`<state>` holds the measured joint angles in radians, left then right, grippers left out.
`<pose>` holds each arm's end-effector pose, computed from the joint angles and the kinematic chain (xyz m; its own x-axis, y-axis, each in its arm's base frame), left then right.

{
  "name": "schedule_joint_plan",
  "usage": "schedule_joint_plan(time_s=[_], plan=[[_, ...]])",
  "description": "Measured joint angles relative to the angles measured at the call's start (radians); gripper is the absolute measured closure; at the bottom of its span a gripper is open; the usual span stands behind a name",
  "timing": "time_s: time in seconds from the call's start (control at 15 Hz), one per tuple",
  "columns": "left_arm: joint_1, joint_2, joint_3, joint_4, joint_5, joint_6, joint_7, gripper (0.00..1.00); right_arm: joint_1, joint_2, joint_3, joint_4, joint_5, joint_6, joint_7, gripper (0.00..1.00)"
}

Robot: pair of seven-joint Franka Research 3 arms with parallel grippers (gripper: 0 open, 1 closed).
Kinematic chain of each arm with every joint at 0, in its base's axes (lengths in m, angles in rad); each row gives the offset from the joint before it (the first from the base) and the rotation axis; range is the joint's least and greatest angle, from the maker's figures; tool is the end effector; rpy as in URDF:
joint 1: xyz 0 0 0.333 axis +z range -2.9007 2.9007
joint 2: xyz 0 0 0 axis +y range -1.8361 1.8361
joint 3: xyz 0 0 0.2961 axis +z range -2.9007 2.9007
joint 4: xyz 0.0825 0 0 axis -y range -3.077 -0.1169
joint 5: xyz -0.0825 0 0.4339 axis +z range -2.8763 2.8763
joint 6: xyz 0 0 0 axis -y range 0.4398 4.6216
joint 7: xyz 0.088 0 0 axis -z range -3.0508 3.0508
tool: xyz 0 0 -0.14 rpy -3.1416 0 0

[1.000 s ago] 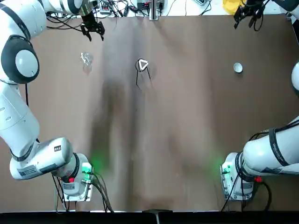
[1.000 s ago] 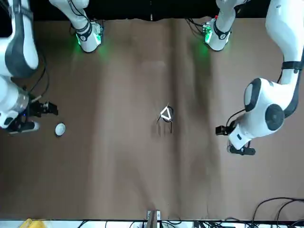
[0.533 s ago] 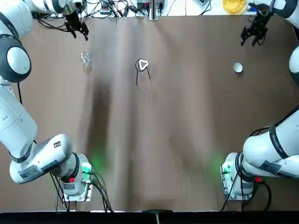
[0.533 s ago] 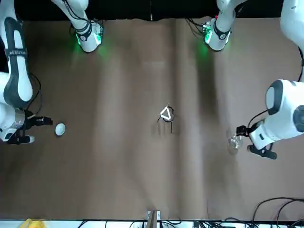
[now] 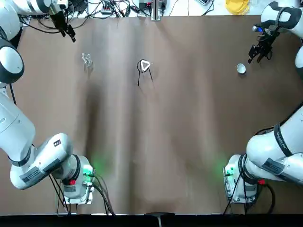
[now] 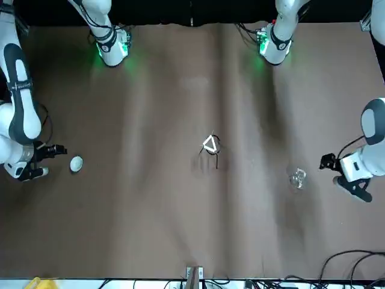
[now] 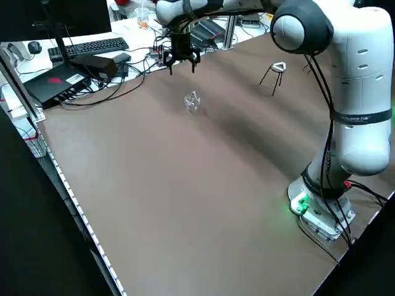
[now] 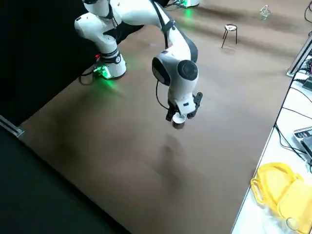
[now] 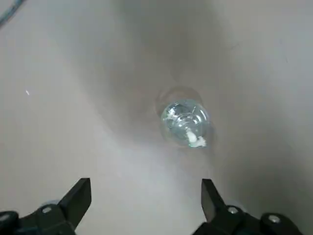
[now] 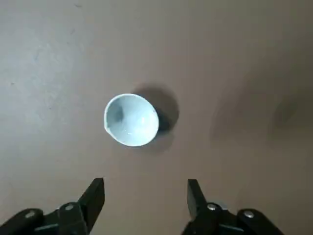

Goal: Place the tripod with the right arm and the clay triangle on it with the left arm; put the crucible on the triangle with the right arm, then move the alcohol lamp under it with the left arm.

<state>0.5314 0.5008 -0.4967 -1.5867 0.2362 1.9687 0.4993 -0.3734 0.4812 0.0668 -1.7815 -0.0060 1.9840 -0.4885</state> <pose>0.7034 0.0760 0.2961 0.8682 -0.4948 -0.0378 -0.4934 -0.8688 0.0420 0.6129 -0.1950 0.1858 0.9539 0.1934 -0.2296 0.1612 -0.9752 -0.1518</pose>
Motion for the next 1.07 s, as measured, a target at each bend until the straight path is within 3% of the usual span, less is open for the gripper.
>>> schedule_joint_plan(time_s=[0.13, 0.4, 0.47, 0.6, 1.07], plan=[[0.017, 0.000, -0.001, 0.026, -0.019, 0.001, 0.172, 0.01, -0.003, 0.020, 0.001, 0.000, 0.000, 0.016, -0.013, 0.24], [0.100, 0.031, 0.001, 0.031, -0.189, 0.039, 0.568, 0.00, -0.002, 0.068, 0.009, -0.001, 0.000, 0.073, -0.023, 0.31], [0.116, 0.054, 0.003, 0.031, -0.219, 0.057, 0.657, 0.00, -0.002, 0.076, 0.009, -0.001, 0.000, 0.084, -0.029, 0.31], [0.158, 0.149, 0.007, 0.030, -0.320, 0.121, 0.909, 0.00, -0.001, 0.091, 0.011, 0.000, 0.000, 0.110, -0.031, 0.49], [0.185, 0.330, 0.044, 0.031, -0.621, 0.161, 1.457, 0.00, -0.001, 0.134, 0.014, -0.001, 0.001, 0.176, -0.032, 0.58]])
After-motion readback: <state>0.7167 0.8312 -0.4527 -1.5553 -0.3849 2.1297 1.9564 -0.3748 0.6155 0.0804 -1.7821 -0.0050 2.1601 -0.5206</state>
